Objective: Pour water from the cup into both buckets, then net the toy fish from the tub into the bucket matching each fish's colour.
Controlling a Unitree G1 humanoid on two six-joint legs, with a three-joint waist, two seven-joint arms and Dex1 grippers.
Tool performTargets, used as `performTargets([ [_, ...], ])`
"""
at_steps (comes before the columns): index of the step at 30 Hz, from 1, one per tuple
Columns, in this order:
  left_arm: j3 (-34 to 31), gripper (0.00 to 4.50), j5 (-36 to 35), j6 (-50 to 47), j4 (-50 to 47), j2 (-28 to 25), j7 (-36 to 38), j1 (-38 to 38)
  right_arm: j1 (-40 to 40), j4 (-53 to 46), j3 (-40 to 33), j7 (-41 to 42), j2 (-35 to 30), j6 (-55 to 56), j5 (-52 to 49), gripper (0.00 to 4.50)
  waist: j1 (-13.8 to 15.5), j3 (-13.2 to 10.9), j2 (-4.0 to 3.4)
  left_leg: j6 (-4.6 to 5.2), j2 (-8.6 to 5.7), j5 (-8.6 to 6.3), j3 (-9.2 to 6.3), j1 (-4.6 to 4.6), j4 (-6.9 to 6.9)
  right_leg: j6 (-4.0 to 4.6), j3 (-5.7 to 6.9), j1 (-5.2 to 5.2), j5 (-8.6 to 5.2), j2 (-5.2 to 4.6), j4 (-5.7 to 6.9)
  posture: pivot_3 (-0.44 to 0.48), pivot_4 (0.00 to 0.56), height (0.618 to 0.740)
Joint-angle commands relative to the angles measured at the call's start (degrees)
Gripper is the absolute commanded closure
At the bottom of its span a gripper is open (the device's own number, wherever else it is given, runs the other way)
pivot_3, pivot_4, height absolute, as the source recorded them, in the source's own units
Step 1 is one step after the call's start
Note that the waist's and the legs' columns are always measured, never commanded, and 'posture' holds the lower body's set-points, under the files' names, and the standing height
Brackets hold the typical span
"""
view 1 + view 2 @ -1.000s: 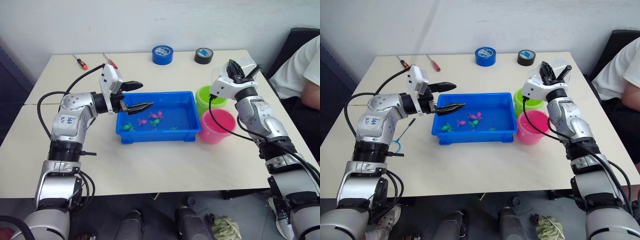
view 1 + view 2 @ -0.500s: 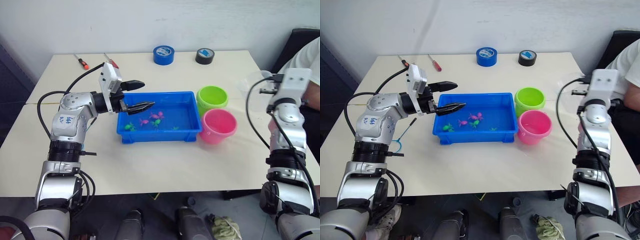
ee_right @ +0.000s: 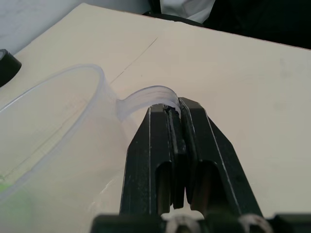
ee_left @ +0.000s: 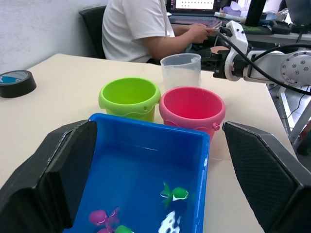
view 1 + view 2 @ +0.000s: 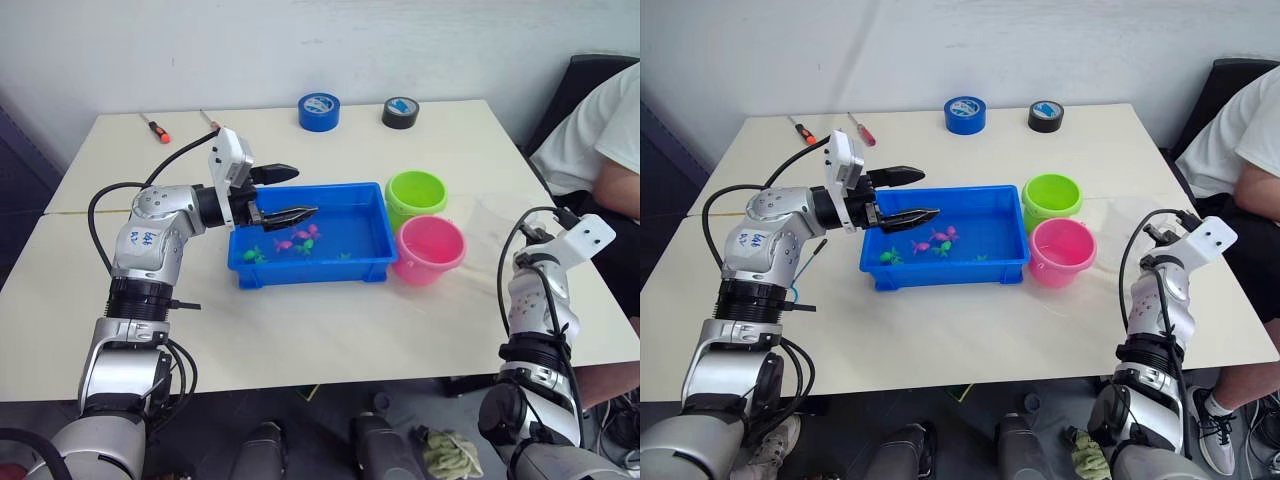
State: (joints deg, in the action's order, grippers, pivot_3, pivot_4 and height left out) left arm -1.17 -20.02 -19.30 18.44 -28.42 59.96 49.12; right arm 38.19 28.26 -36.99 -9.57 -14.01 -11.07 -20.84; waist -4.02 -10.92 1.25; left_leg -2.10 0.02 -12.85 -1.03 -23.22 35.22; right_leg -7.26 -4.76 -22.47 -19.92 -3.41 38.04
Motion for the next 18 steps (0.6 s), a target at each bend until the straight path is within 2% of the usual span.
performTargets([
  [1,-0.87,0.0,-0.53,-0.22,-2.64,-1.45,0.23,0.54,0.13,-1.01,-0.08,-0.67,0.19,1.56,-1.7,4.46,-0.26,0.0,0.0,0.0,0.01,0.0,0.0,0.0,0.0,0.0,-0.01,0.0,0.0,0.0,0.0,0.0,0.15,0.734],
  [7,-0.84,0.0,-0.7,-0.42,-3.23,-1.55,0.0,0.09,-4.25,-4.32,4.03,-1.33,-0.69,0.14,1.25,4.46,-0.41,0.0,0.0,0.01,0.05,-0.01,-0.01,0.0,0.0,-0.01,-0.04,-0.01,0.0,0.0,-0.01,0.0,0.15,0.734],
  [11,-0.7,0.0,-0.62,-0.36,-3.07,-1.15,-0.21,0.16,-10.76,-11.49,7.26,-0.49,-1.29,-3.16,2.72,4.46,-0.25,0.01,0.01,0.02,0.08,-0.02,-0.02,-0.01,-0.01,-0.01,-0.04,0.0,0.0,0.02,-0.05,0.0,0.15,0.734],
  [15,-0.41,0.0,-0.57,-0.18,-2.56,-0.76,-0.07,0.38,-12.95,-14.78,8.64,0.0,-1.72,-5.73,2.3,4.46,-0.01,0.02,0.03,0.05,0.06,-0.03,-0.02,-0.01,0.0,-0.05,-0.1,0.01,0.03,-0.01,-0.06,0.0,0.15,0.734],
  [18,-0.22,0.0,-0.47,0.06,-1.97,-0.39,0.03,0.72,-13.55,-15.5,9.18,-0.66,-2.5,-7.64,3.1,3.44,-0.02,0.02,0.03,0.06,0.05,-0.03,-0.02,0.0,0.0,-0.06,-0.11,0.02,0.03,0.0,-0.06,0.0,0.15,0.734],
])
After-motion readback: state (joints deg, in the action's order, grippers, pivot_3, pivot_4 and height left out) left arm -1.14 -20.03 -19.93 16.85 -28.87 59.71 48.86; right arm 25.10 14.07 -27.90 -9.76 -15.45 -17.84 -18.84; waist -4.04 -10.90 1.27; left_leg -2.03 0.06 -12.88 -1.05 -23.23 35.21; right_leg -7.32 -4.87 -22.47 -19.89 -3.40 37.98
